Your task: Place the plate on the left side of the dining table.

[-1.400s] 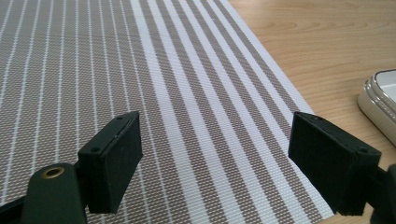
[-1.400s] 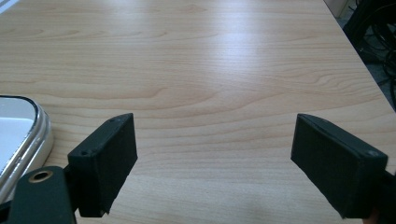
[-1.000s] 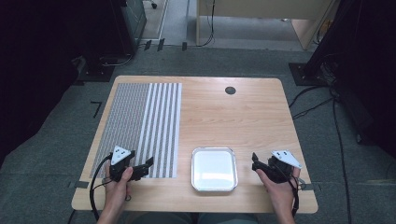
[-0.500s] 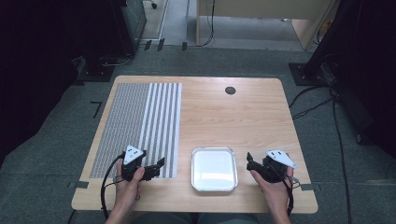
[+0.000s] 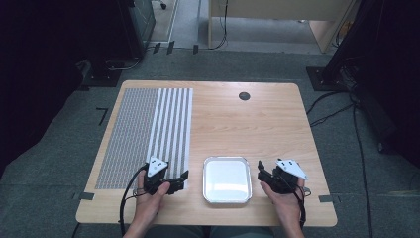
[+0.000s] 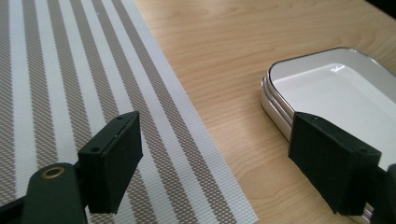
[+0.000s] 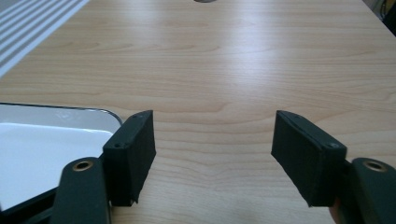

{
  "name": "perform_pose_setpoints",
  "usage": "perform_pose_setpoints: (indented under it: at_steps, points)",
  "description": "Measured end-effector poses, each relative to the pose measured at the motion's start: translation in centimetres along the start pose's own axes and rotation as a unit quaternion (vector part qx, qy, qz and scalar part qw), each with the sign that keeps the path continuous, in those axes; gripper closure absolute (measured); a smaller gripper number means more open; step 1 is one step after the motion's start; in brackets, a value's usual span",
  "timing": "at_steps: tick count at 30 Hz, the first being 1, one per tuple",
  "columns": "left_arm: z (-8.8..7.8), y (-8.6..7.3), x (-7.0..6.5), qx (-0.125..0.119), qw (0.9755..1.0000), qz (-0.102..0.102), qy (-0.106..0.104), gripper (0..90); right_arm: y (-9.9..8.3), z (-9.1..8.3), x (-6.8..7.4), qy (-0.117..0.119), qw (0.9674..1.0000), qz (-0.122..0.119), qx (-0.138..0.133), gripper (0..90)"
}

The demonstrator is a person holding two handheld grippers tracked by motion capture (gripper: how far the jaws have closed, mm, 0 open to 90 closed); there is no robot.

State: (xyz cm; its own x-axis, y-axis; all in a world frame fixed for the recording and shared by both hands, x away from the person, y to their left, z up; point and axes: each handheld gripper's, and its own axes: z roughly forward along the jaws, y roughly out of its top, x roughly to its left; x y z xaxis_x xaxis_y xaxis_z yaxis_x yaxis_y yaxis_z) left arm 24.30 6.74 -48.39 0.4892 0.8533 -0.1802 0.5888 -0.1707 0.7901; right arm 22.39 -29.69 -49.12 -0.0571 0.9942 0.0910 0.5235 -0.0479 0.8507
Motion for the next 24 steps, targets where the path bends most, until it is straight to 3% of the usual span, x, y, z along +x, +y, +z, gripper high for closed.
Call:
perform_pose_setpoints:
  at_steps: [6, 8, 10, 13, 16, 18, 21, 23, 24]
  points:
    - [1.1, -0.3, -1.8, 0.027, 0.9996, 0.000, -0.001, 17.6, 0.1, 0.0, 0.4, 0.026, 0.9996, 0.005, -0.009, 44.8]
    - [1.5, -0.5, -2.8, 0.028, 0.9996, -0.002, -0.010, 18.0, 0.2, -0.1, 0.6, 0.049, 0.9986, 0.013, -0.013, 53.4]
    - [1.5, -0.6, -3.2, 0.029, 0.9995, -0.002, -0.013, 18.0, 0.2, 0.0, 0.7, 0.056, 0.9983, 0.014, -0.009, 54.7]
    - [1.4, -0.7, -3.9, 0.011, 0.9999, -0.008, 0.004, 29.7, 0.1, 0.2, 0.9, 0.075, 0.9969, 0.023, 0.002, 61.2]
    - [1.4, -1.0, -4.6, 0.005, 0.9999, -0.014, -0.005, 36.1, 0.0, 0.6, 0.9, 0.101, 0.9941, 0.037, 0.010, 66.8]
    - [1.4, -1.2, -5.2, 0.003, 0.9999, -0.005, -0.015, 42.4, -0.2, 0.9, 1.1, 0.121, 0.9917, 0.041, 0.016, 70.7]
    - [1.5, -1.4, -5.7, 0.003, 0.9997, -0.002, -0.022, 48.6, -0.3, 1.1, 1.4, 0.120, 0.9917, 0.041, 0.019, 71.6]
    - [1.6, -1.6, -6.1, 0.007, 0.9995, 0.000, -0.029, 52.8, -0.5, 1.6, 1.6, 0.130, 0.9898, 0.047, 0.037, 73.1]
    - [1.8, -1.7, -6.4, 0.017, 0.9993, 0.001, -0.033, 54.7, -0.6, 1.7, 1.6, 0.122, 0.9907, 0.046, 0.039, 75.4]
